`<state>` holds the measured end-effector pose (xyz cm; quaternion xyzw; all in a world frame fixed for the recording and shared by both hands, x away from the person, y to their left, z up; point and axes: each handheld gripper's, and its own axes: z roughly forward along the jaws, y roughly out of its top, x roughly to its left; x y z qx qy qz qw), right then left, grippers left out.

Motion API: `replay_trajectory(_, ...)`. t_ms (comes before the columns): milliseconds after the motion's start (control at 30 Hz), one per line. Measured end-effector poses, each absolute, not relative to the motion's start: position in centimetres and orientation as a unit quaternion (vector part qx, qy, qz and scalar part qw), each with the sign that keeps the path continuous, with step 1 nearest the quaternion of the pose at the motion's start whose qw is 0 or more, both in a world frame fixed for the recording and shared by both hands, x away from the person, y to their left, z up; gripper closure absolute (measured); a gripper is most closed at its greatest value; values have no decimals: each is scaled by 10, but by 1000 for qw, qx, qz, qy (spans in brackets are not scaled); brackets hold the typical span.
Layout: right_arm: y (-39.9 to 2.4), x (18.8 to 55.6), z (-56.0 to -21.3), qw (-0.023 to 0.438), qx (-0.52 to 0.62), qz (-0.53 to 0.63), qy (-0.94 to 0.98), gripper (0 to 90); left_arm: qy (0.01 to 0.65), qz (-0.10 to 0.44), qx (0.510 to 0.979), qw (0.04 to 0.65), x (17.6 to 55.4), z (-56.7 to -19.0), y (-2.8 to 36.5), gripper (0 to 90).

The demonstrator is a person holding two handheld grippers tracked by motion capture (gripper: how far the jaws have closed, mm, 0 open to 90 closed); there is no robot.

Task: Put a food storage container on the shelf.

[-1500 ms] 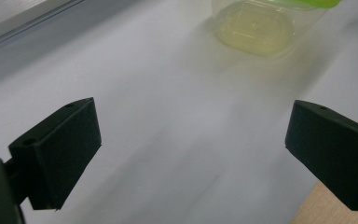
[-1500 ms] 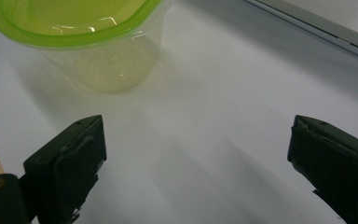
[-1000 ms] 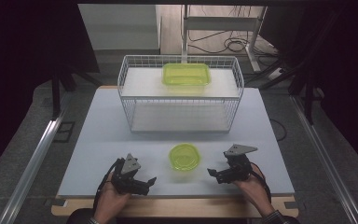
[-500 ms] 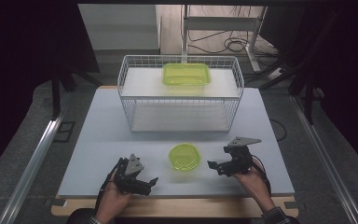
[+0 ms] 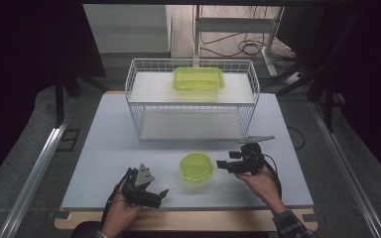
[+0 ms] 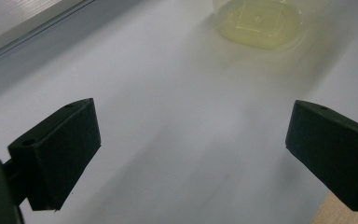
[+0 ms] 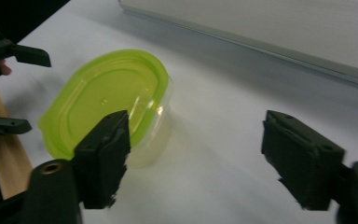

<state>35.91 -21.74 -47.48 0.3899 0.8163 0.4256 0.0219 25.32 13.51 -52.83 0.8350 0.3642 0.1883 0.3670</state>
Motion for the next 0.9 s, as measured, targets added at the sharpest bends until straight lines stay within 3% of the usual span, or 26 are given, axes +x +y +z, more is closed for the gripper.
replay_trajectory(633,-196,395,-496,-150,420,417,792,577,360,193,836,366,252,-528,134,30)
replay_trajectory(833,-195,398,-499,-194,433,417,775,777,358,193,837,366,252,-528,134,30)
replay_trajectory(900,-195,398,-498,-210,431,422,770,799,359,194,836,367,252,-528,134,30)
